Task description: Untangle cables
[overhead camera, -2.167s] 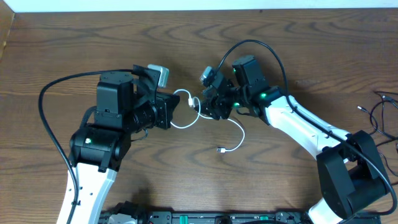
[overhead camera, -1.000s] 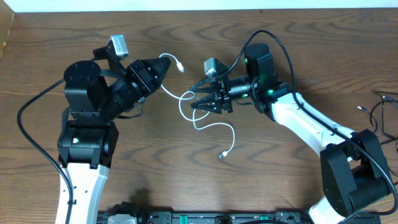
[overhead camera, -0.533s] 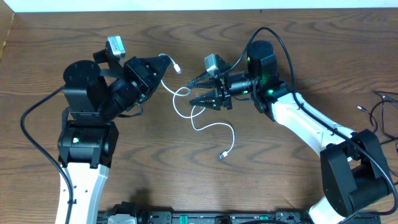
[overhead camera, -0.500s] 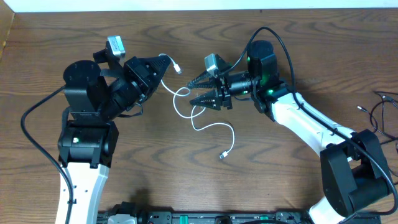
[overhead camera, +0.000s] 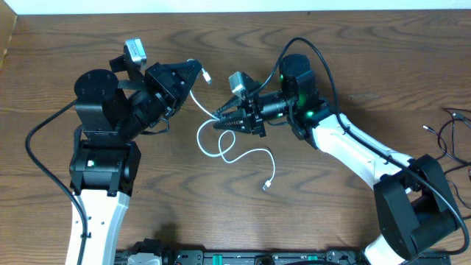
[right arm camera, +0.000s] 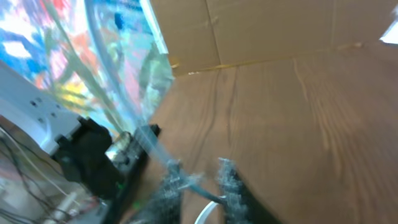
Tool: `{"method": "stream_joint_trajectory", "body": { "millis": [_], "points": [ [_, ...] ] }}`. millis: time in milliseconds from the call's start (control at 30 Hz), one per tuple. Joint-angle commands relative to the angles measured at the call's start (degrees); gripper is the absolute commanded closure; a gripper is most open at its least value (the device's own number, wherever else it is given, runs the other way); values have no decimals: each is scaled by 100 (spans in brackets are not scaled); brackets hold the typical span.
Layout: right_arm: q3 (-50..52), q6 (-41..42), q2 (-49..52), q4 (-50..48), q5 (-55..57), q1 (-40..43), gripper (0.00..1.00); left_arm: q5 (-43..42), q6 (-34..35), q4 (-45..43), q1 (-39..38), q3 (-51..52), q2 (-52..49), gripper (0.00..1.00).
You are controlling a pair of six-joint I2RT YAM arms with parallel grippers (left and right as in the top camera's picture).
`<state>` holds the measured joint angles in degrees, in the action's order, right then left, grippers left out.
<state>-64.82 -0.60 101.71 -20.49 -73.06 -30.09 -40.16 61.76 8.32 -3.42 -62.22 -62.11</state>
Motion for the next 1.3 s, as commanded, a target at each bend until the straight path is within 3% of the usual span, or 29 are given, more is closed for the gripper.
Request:
{"method": "stream_joint_trajectory", "body": {
  "millis": [0,133,333,400,567,800,1033,1267],
  "points": [
    [-28,245,-98,13,-15,-2,98,28,7,-48,31,-155,-20,93],
    [-28,376,-101,597,68,4,99,118,-802,87,31,-155,-39,92],
    [-28,68,-101,2374,1021,4,99,796,-1930,1093,31,-155,-39,70],
    [-26,-2,-98,2975,1563,4,99,1088,-2284,1464,31,-155,-39,64],
    [-28,-68,-101,4170,3523,4,99,2076,-3042,2736,31,-153,-39,62],
    [-212,229,-476,5292,6146,365,99,3353,-3178,3956,31,-151,-39,58],
    [-1279,221,-1453,6323,8006,1364,99,3423,-3220,4118,31,-151,-39,57],
    [-2168,-409,-2240,5947,10579,2455,99,3425,-3220,4168,31,-151,-39,57]
  ]
}}
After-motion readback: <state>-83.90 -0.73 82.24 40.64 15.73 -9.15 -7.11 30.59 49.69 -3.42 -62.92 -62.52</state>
